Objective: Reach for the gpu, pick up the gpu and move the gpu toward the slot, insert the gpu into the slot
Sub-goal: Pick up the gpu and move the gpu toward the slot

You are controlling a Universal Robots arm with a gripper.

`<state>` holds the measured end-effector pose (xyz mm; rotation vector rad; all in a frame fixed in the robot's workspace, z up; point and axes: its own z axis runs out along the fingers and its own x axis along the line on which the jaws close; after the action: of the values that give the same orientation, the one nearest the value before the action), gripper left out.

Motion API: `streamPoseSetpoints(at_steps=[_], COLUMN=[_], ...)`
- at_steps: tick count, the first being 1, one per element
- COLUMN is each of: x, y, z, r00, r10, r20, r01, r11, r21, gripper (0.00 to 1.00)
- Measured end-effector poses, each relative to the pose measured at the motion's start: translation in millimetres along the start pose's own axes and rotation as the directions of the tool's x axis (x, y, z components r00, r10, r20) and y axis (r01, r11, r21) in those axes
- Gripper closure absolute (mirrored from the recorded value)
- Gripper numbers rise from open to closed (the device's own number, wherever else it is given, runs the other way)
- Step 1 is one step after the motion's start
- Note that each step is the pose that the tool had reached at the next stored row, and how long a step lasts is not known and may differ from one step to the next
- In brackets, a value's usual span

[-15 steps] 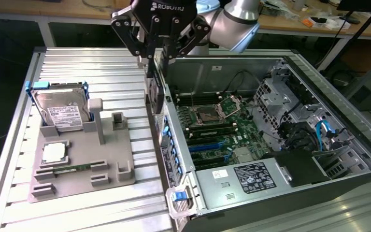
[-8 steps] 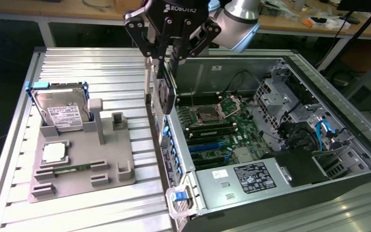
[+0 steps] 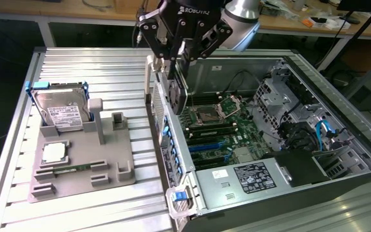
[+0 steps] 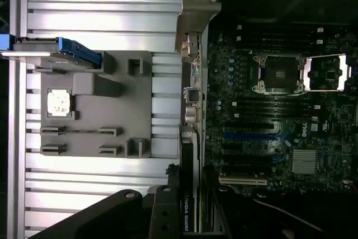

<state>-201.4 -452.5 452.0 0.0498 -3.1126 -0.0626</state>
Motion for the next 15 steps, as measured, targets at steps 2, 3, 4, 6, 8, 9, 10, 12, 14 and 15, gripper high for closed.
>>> streamPoseSetpoints(at_steps=[2,3,4,6,8,9,10,12,14,15], x=[-4.7,-6.5,-8.6,-13.2,-17.6,-19.6,-21.8,-26.1,-32.6,-35.0], y=[-1.0,-1.3,-1.7,-2.6,-3.4,-3.8,-4.3,-5.1,-6.5,-7.0], z=[-0.2,-0.2,-0.3,-0.5,-0.6,-0.7,-0.8,-0.9,-1.1,-1.2], r00=[1.0,1.0,1.0,1.0,1.0,1.0,1.0,1.0,1.0,1.0], r10=[0.0,0.0,0.0,0.0,0.0,0.0,0.0,0.0,0.0,0.0], r20=[0.0,0.0001,0.0,0.0,0.0,0.0,0.0,0.0,0.0,0.0], r01=[0.0,0.0,0.0,0.0,0.0,0.0,0.0,0.0,0.0,0.0], r11=[1.0,1.0,1.0,1.0,1.0,1.0,1.0,1.0,1.0,1.0], r21=[0.0,0.0,0.0,0.0,0.0,0.0,0.0,0.0,0.0,0.0], gripper=[0.73,0.73,0.73,0.73,0.73,0.73,0.73,0.73,0.73,0.73])
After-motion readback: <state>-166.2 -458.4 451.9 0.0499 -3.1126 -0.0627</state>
